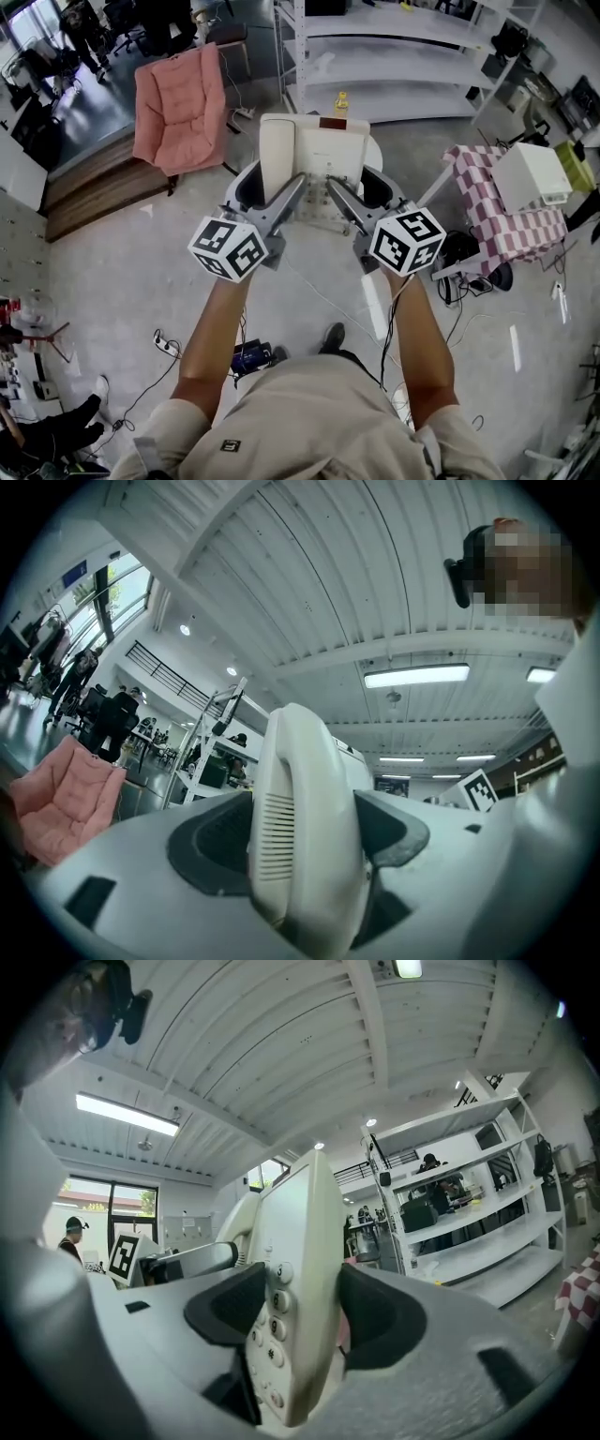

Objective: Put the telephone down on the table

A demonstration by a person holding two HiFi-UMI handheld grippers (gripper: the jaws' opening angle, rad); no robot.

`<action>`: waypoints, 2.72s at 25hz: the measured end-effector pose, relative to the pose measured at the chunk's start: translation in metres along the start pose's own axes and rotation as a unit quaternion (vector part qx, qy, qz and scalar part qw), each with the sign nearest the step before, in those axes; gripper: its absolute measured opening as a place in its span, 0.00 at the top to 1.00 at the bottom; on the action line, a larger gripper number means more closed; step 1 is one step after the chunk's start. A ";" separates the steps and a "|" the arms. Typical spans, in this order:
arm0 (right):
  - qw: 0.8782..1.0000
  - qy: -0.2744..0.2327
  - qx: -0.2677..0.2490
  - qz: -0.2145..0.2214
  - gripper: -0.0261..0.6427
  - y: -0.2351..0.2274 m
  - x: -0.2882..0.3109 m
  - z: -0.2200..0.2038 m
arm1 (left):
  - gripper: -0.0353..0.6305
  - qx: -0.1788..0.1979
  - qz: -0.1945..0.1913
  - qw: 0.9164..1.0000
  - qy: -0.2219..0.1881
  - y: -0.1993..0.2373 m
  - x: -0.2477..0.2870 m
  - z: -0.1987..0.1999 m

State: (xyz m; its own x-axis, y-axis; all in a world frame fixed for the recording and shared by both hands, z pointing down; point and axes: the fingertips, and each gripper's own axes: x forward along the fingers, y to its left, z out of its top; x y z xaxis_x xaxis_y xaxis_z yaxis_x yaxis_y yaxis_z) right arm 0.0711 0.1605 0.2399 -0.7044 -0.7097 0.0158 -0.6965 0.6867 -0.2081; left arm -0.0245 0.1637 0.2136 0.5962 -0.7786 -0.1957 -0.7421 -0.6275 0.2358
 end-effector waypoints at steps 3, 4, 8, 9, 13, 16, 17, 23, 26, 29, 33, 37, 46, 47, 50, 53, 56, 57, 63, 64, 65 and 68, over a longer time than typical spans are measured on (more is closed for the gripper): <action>1.000 0.002 0.001 0.011 0.59 -0.020 0.004 0.002 | 0.46 0.003 0.011 1.000 -0.001 0.001 0.018 -0.006; 1.000 0.003 0.002 0.016 0.59 -0.026 0.005 0.003 | 0.46 0.004 0.015 1.000 -0.002 0.002 0.024 -0.007; 0.999 0.004 0.006 0.032 0.59 -0.048 0.013 0.004 | 0.46 0.006 0.032 0.999 -0.002 0.005 0.043 -0.013; 0.999 0.005 0.007 0.035 0.59 -0.054 0.014 0.005 | 0.46 0.007 0.035 0.999 -0.002 0.006 0.048 -0.014; 0.999 0.009 0.012 0.046 0.59 -0.077 0.017 0.005 | 0.46 0.008 0.047 0.999 0.001 0.006 0.069 -0.023; 0.998 0.012 0.016 0.052 0.59 -0.093 0.018 0.004 | 0.46 0.010 0.053 0.999 0.004 0.006 0.082 -0.030; 0.998 0.012 0.017 0.053 0.59 -0.098 0.018 0.003 | 0.46 0.011 0.055 0.998 0.004 0.005 0.086 -0.032; 0.998 0.009 0.023 0.053 0.59 -0.120 0.019 0.001 | 0.46 0.013 0.056 0.998 0.008 0.006 0.106 -0.042; 0.998 0.008 0.027 0.050 0.59 -0.126 0.024 0.001 | 0.46 0.015 0.053 0.998 0.012 0.010 0.113 -0.042; 0.999 0.009 0.027 0.042 0.59 -0.130 0.033 0.004 | 0.46 0.013 0.046 0.999 0.014 0.020 0.119 -0.040; 0.999 0.010 0.021 0.025 0.59 -0.134 0.049 0.006 | 0.46 0.002 0.029 0.999 0.014 0.037 0.128 -0.039; 1.000 0.009 0.018 -0.001 0.59 -0.141 0.067 0.008 | 0.46 -0.006 0.003 1.000 0.017 0.058 0.141 -0.037; 0.999 0.005 0.016 -0.040 0.59 -0.153 0.115 0.016 | 0.46 -0.017 -0.035 0.999 0.024 0.108 0.167 -0.027; 0.999 0.004 0.016 -0.042 0.59 -0.154 0.120 0.016 | 0.46 -0.017 -0.037 0.999 0.025 0.113 0.168 -0.026; 0.999 0.004 0.017 -0.048 0.59 -0.158 0.133 0.015 | 0.46 -0.019 -0.041 0.999 0.026 0.127 0.175 -0.026; 0.998 0.006 0.019 -0.052 0.59 -0.162 0.148 0.012 | 0.46 -0.021 -0.044 0.998 0.029 0.142 0.179 -0.027; 0.998 0.010 0.018 -0.055 0.59 -0.162 0.163 0.010 | 0.46 -0.024 -0.047 0.998 0.030 0.158 0.182 -0.026; 0.998 0.010 0.017 -0.056 0.59 -0.163 0.169 0.010 | 0.46 -0.024 -0.049 0.998 0.030 0.163 0.183 -0.025; 0.998 0.011 0.017 -0.066 0.59 -0.164 0.198 0.015 | 0.46 -0.026 -0.057 0.998 0.031 0.191 0.192 -0.017; 0.998 0.010 0.016 -0.067 0.59 -0.164 0.201 0.016 | 0.46 -0.026 -0.057 0.998 0.030 0.194 0.192 -0.015; 0.998 0.009 0.015 -0.068 0.59 -0.164 0.205 0.017 | 0.46 -0.026 -0.058 0.998 0.029 0.198 0.192 -0.014; 0.997 0.009 0.011 -0.070 0.59 -0.159 0.216 0.018 | 0.46 -0.027 -0.060 0.997 0.025 0.209 0.190 -0.010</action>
State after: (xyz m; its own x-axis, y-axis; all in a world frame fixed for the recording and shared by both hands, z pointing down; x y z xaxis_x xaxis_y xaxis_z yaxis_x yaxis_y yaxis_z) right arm 0.0324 -0.1050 0.2591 -0.6037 -0.7946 0.0639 -0.7847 0.5782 -0.2233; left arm -0.0633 -0.1156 0.2348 0.6960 -0.6957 -0.1777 -0.6471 -0.7150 0.2647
